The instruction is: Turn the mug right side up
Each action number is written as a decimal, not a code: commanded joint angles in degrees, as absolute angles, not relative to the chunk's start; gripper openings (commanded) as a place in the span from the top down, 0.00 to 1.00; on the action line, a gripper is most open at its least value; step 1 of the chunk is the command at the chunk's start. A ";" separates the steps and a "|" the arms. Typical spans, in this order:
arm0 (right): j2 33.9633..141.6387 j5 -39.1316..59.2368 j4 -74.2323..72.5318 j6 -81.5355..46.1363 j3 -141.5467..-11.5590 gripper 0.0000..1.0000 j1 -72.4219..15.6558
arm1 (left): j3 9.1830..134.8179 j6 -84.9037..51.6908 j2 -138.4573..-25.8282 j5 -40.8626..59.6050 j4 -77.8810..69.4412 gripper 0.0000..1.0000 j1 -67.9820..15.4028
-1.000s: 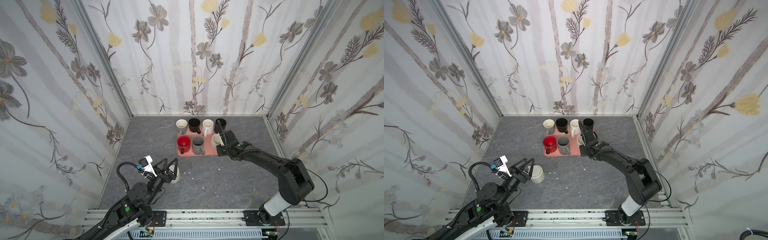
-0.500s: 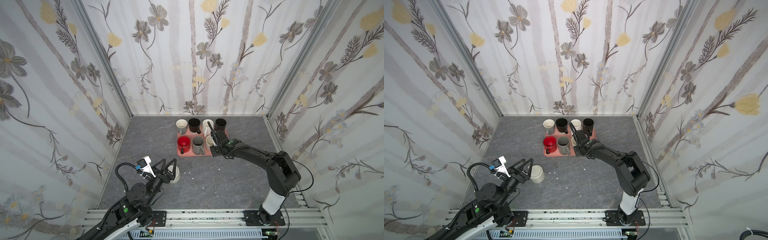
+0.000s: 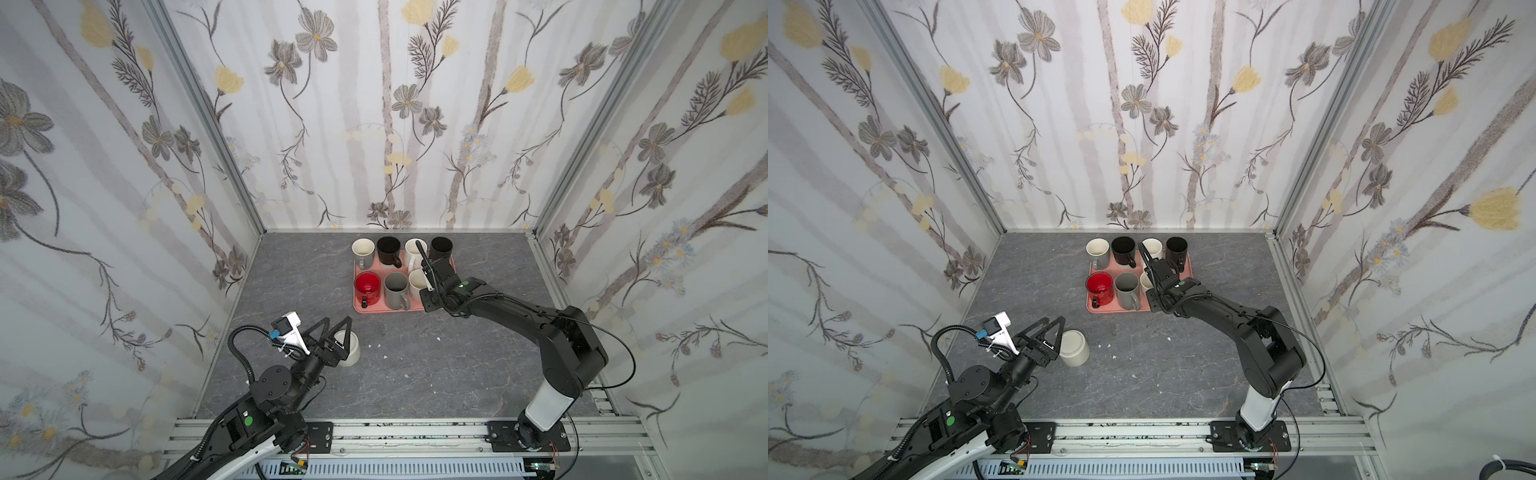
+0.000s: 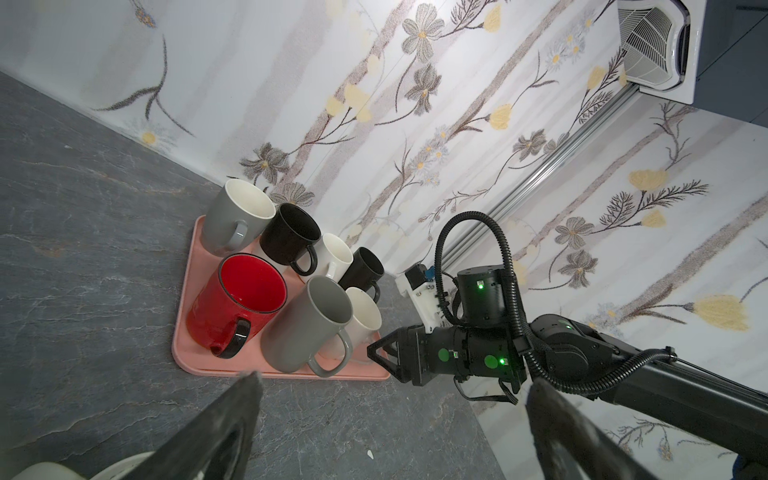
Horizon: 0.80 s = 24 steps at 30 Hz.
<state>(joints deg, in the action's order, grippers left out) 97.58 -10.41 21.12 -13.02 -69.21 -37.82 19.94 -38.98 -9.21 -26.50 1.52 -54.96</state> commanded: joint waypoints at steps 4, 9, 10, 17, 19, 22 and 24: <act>90.24 -8.59 18.01 -14.63 -66.29 0.37 -39.51 | 22.40 -39.39 -11.36 -30.35 4.97 0.00 -54.93; 84.54 -7.41 15.15 -16.44 -62.04 0.33 -43.61 | 25.44 -45.62 -19.03 -35.62 15.12 0.00 -54.93; 83.56 -7.20 14.19 -16.96 -60.86 0.33 -44.59 | 26.11 -48.12 -21.12 -36.95 18.41 0.00 -54.98; 80.77 -5.85 9.51 -19.79 -54.40 0.31 -49.43 | 26.86 -59.36 -32.31 -36.65 31.05 0.03 -54.07; 80.68 -5.54 8.77 -19.95 -53.41 0.31 -49.72 | 26.11 -59.33 -33.92 -33.29 30.60 0.04 -52.61; 80.43 -5.14 8.16 -20.00 -52.33 0.31 -49.83 | 23.83 -57.70 -34.03 -27.50 27.27 0.04 -49.64; 80.01 -4.97 7.78 -20.04 -51.71 0.31 -49.83 | 22.33 -57.05 -33.83 -23.55 25.51 0.04 -47.53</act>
